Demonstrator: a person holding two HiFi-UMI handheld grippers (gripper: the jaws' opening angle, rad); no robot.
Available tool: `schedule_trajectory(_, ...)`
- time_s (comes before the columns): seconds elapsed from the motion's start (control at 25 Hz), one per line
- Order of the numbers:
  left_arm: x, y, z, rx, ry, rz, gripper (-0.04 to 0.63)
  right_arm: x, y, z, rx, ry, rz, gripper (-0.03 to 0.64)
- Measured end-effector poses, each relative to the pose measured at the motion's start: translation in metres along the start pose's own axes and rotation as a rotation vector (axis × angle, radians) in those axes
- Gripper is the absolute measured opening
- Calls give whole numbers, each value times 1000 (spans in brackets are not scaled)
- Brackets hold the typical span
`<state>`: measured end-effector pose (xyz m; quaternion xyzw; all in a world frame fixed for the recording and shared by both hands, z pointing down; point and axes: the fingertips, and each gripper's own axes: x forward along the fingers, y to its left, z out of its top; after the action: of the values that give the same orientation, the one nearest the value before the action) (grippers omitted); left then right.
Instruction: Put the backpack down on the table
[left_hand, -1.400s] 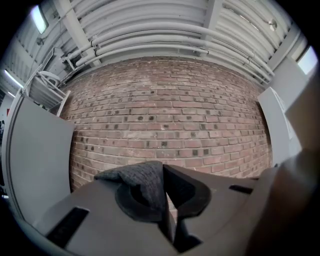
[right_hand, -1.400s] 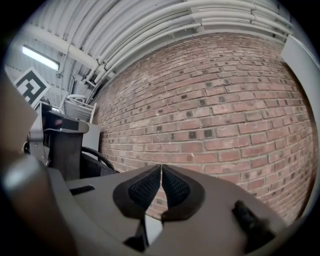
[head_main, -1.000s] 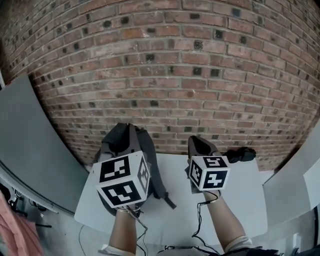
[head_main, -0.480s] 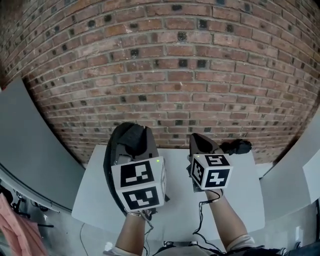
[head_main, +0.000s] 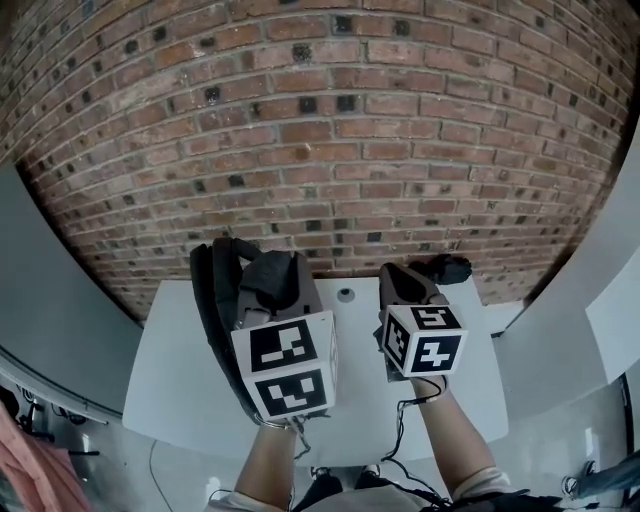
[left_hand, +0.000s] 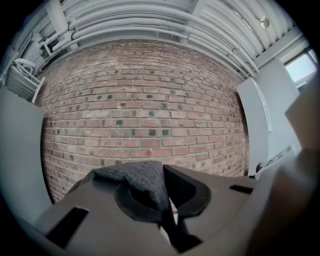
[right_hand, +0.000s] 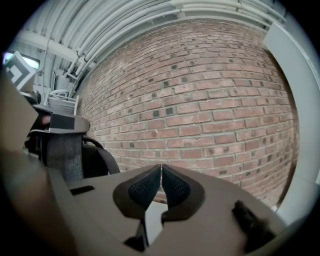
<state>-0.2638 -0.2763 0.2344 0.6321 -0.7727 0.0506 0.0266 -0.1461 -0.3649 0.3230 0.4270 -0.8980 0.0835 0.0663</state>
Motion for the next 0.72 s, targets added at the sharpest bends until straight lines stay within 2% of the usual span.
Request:
schedule_trajectory(0.32, 16, -52, -23, 5, 44, -83, 37, -17, -43, -16, 31, 20, -61, 31)
schedule_trajectory(0.52, 25, -78, -36, 41, 59, -96, 38, -22, -62, -33, 43, 47, -79, 31)
schedule_trajectory(0.72, 32, -106, -52, 36, 79, -134, 38, -25, -79, -46, 55, 65, -96, 31)
